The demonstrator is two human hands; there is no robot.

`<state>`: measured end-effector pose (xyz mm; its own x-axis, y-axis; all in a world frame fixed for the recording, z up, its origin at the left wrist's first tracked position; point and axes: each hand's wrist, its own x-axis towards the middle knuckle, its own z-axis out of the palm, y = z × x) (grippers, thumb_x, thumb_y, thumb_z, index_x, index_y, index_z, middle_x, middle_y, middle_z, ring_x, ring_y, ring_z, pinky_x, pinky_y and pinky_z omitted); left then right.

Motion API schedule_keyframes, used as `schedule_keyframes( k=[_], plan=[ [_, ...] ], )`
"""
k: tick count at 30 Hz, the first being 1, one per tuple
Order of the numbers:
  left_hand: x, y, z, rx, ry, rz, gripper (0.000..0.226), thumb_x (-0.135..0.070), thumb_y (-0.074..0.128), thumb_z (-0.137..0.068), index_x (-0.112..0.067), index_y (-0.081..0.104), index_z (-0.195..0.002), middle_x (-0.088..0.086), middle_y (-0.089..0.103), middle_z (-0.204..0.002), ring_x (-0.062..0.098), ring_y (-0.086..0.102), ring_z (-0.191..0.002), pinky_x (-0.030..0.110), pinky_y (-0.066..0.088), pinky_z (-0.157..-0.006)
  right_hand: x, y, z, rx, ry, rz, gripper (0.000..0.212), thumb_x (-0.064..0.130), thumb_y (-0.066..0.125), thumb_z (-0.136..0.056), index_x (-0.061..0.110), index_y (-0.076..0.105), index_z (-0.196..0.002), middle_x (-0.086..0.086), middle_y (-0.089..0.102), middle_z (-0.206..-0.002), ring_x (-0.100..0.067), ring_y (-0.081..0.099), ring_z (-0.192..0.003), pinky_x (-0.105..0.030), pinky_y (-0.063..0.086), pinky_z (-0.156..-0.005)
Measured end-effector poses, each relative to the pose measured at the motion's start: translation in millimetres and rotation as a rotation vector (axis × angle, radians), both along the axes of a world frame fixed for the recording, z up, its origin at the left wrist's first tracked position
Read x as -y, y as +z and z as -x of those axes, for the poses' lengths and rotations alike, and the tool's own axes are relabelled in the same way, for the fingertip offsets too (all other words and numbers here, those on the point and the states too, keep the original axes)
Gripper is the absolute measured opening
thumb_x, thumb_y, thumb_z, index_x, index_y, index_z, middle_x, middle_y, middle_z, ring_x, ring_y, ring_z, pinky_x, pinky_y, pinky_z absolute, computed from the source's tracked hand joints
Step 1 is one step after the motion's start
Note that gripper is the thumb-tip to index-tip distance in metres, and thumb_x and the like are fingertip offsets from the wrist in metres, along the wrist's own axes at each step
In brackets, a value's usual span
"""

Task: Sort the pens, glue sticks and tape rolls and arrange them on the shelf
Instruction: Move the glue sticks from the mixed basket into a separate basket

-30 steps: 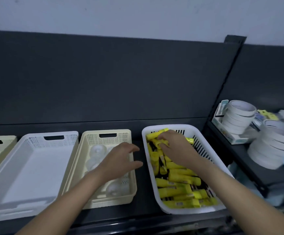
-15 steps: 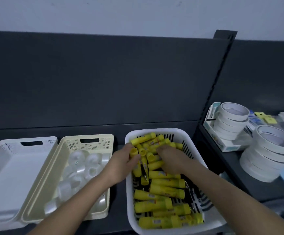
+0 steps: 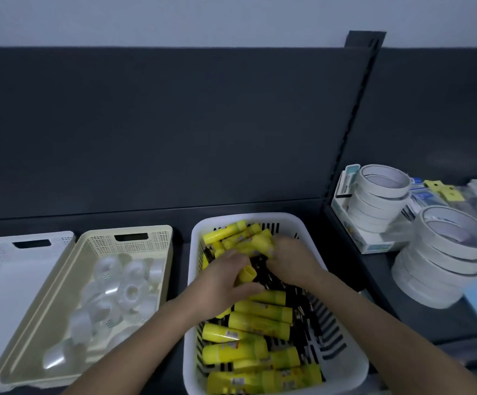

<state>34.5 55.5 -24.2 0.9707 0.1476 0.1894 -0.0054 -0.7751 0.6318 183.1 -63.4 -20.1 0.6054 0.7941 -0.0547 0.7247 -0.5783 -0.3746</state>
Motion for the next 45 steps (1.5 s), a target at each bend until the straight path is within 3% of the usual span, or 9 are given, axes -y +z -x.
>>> schedule_keyframes(
  k=[3,6,10,15,25,30,36,39,45],
  plan=[
    [13.5,-3.8,-18.1,-0.101,-0.109,-0.063,0.026,-0.039,0.072,-0.081,-0.026,0.049,-0.086,-0.018,0.037,-0.088,-0.005,0.040,-0.081,0.008,0.029,-0.066,14.2,16.0,-5.7,-0.305,-0.193,-0.236,0.039,0.006,0.053,-0.085,0.017,0.029,-0.056,0.002,0.034,-0.050,-0.013,0.030,-0.045,-0.024,0.022,-0.044],
    [21.9,-11.7,-29.7,-0.240,-0.156,-0.160,0.030,-0.037,0.072,-0.080,-0.019,0.055,-0.098,-0.010,0.040,-0.097,0.006,0.041,-0.091,0.014,0.029,-0.066,31.4,22.6,-4.0,-0.535,-0.289,-0.389,0.041,0.006,0.055,-0.083,0.018,0.026,-0.056,0.000,0.031,-0.051,-0.015,0.029,-0.047,-0.030,0.025,-0.053],
    [26.0,-18.7,-31.2,-0.330,-0.160,-0.194,0.043,-0.034,0.070,-0.082,-0.023,0.045,-0.115,-0.005,0.046,-0.107,0.013,0.046,-0.097,0.026,0.041,-0.075,44.9,21.3,0.6,-0.600,-0.363,-0.428,0.029,0.006,0.056,-0.083,0.014,0.035,-0.065,-0.010,0.038,-0.064,-0.020,0.038,-0.063,-0.034,0.030,-0.061],
    [22.1,-20.9,-30.2,-0.396,-0.157,-0.241,0.082,-0.037,0.067,-0.082,-0.025,0.021,-0.149,-0.001,0.042,-0.138,0.015,0.043,-0.124,0.029,0.042,-0.098,54.7,17.4,10.1,-0.713,-0.404,-0.490,0.014,0.005,0.056,-0.083,0.012,0.045,-0.076,-0.011,0.042,-0.067,-0.021,0.040,-0.061,-0.029,0.034,-0.052],
    [26.0,-22.3,-28.3,-0.278,0.065,-0.181,0.085,-0.026,0.068,-0.079,-0.020,0.021,-0.149,0.004,0.049,-0.132,0.021,0.052,-0.111,0.030,0.047,-0.086,75.9,18.6,26.9,-0.667,-0.356,-0.488,0.019,0.003,0.060,-0.081,0.010,0.046,-0.071,-0.009,0.045,-0.064,-0.017,0.041,-0.054,-0.025,0.036,-0.052],
    [17.4,5.3,-14.4,0.088,0.404,0.216,0.063,-0.015,0.073,-0.072,-0.022,0.047,-0.129,-0.017,0.058,-0.080,-0.001,0.057,-0.065,0.008,0.040,-0.050,65.5,10.0,43.3,-0.353,-0.093,-0.112,0.033,0.010,0.067,-0.078,0.014,0.038,-0.063,0.002,0.043,-0.061,-0.009,0.041,-0.053,-0.022,0.030,-0.048],
    [14.0,25.2,9.8,0.152,0.445,0.379,0.051,-0.015,0.073,-0.070,-0.046,0.046,-0.102,-0.016,0.063,-0.083,-0.008,0.058,-0.073,0.005,0.042,-0.053,37.2,-8.8,69.6,-0.297,0.114,0.029,0.023,0.025,0.067,-0.083,0.008,0.051,-0.080,-0.007,0.054,-0.076,-0.020,0.051,-0.067,-0.030,0.039,-0.059],
    [10.6,27.7,19.5,0.179,0.495,0.418,0.049,-0.013,0.074,-0.069,-0.048,0.049,-0.093,-0.016,0.065,-0.078,-0.001,0.061,-0.072,0.011,0.045,-0.054,28.9,-16.3,73.2,-0.238,0.177,0.106,0.015,0.018,0.058,-0.086,0.009,0.048,-0.078,-0.003,0.050,-0.073,-0.022,0.052,-0.069,-0.028,0.035,-0.052],
    [2.6,28.0,36.0,0.182,0.586,0.469,0.050,-0.016,0.074,-0.072,-0.035,0.050,-0.111,-0.018,0.065,-0.076,-0.005,0.060,-0.066,0.009,0.044,-0.054,24.0,-9.0,61.8,-0.439,0.039,-0.007,0.021,0.019,0.067,-0.082,0.000,0.063,-0.088,-0.014,0.066,-0.088,-0.029,0.063,-0.081,-0.030,0.046,-0.064]
  ],
)
